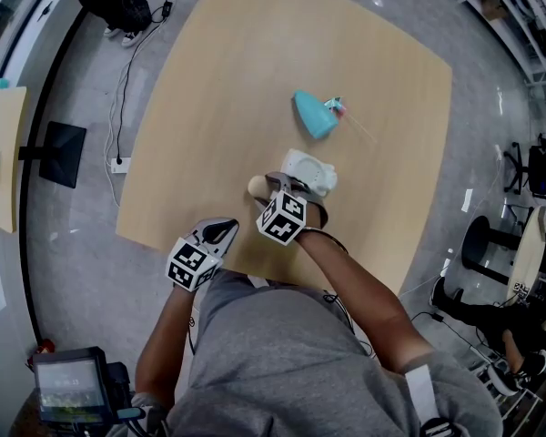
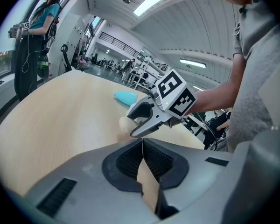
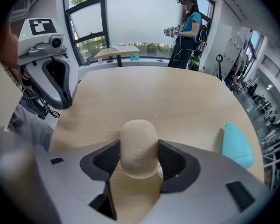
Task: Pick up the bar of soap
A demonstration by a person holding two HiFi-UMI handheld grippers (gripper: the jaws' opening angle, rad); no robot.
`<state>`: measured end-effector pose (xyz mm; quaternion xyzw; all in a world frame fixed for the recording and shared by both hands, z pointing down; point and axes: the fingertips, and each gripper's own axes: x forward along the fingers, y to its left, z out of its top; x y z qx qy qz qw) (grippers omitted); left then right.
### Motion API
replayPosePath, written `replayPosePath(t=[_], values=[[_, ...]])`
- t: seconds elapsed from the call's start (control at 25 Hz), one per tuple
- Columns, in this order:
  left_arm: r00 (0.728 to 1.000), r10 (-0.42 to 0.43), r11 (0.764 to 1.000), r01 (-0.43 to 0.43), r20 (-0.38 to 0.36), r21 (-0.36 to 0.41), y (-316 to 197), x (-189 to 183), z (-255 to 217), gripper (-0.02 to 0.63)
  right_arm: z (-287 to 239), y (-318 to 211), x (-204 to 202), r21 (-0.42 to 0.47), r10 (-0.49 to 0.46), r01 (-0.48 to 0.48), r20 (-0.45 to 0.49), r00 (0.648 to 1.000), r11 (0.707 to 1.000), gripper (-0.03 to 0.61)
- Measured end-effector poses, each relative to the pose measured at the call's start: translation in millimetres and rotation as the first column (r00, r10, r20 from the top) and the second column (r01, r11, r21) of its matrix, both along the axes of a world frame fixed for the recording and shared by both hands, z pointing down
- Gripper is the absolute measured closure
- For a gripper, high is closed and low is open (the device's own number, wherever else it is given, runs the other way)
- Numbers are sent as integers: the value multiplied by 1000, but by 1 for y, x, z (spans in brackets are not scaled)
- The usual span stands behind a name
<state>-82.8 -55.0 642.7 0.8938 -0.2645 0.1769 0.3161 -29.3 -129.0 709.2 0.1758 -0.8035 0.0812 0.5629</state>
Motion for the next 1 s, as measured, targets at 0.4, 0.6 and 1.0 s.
replayPosePath(t=[0.4,0.6,1.0], values=[[1000,-6,1000,6,-1,-3,3,-3,4,607,16,12,-3,-27,8,-8,5,1000,1000,328],[1000,-3,1000,3,-1,-3,4,-4,7,607,24,11,-5,-32,-4,4,-2,1000,999,328],[1000,4,1000,-4,7,0,12,-8,6,607,26,19,-6,-53,-5,6,16,1000,999,328]])
